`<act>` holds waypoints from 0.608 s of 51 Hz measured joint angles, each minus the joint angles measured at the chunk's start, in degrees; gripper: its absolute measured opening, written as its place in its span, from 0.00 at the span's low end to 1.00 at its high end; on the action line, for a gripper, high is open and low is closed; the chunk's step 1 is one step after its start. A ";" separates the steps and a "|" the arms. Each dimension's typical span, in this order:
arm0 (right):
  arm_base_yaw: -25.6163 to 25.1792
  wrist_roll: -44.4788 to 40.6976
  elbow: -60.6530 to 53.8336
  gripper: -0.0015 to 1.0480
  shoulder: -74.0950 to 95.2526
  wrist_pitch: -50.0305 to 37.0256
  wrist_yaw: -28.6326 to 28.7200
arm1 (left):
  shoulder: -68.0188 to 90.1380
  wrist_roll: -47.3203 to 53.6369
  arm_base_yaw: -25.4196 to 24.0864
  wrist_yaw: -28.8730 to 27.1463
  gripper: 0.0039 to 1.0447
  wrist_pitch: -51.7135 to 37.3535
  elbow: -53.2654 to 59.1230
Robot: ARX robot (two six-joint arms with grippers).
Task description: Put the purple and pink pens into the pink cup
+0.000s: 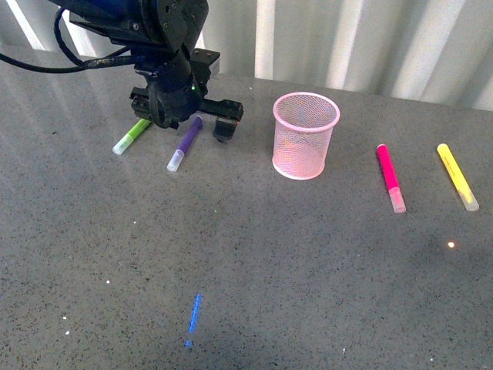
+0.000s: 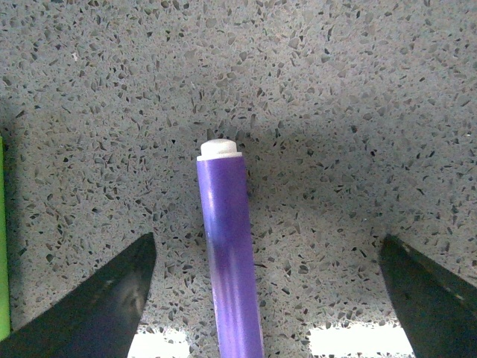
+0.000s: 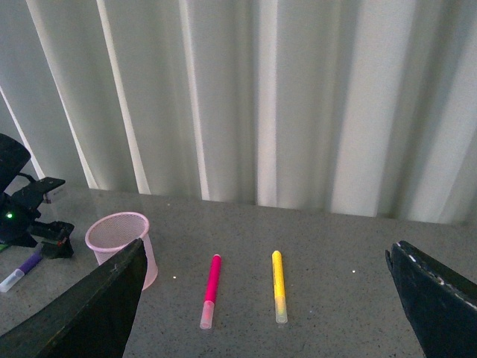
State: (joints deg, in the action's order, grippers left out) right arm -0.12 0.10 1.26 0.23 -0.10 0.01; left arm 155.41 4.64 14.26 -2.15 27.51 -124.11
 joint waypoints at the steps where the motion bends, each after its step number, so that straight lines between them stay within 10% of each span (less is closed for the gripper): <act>1: 0.00 0.00 0.00 0.93 0.00 0.02 0.00 | 0.09 0.00 0.02 0.17 0.85 -0.09 0.00; 24: 0.00 0.00 0.00 0.93 0.00 0.02 0.00 | 0.68 -0.63 0.37 -0.22 0.14 -4.42 0.77; 31: 0.00 0.00 0.00 0.93 0.00 0.00 0.00 | -0.20 -0.70 -0.07 -0.39 0.12 -7.43 3.02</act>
State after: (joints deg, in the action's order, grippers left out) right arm -0.12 0.10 1.26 0.23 -0.10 0.01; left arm 155.22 3.95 14.20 -2.55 20.08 -121.10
